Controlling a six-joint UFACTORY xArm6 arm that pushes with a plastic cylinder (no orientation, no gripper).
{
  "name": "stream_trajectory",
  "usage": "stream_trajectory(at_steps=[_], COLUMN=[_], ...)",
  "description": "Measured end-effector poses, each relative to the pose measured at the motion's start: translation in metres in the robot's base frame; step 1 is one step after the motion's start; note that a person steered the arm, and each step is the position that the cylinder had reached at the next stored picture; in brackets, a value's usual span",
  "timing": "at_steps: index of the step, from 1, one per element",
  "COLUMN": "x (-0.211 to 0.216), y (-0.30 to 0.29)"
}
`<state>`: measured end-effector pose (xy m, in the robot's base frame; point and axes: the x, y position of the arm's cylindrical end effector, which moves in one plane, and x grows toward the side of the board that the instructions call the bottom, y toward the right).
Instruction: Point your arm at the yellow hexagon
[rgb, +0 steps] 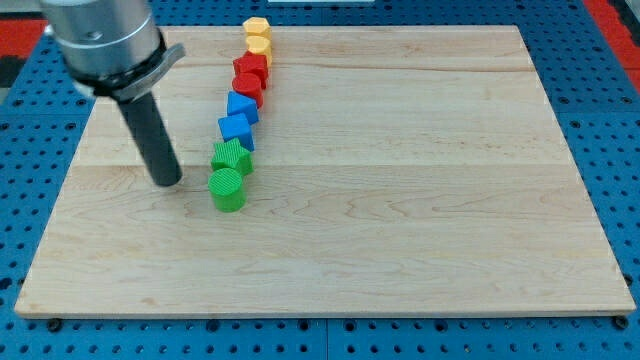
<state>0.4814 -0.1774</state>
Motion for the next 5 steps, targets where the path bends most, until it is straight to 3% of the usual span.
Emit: stream_trajectory(at_steps=[1,2,3,4,5], x=[0.049,0.07,-0.005,-0.13,-0.257], y=[0.029,0.143,0.226,0.227,0.189])
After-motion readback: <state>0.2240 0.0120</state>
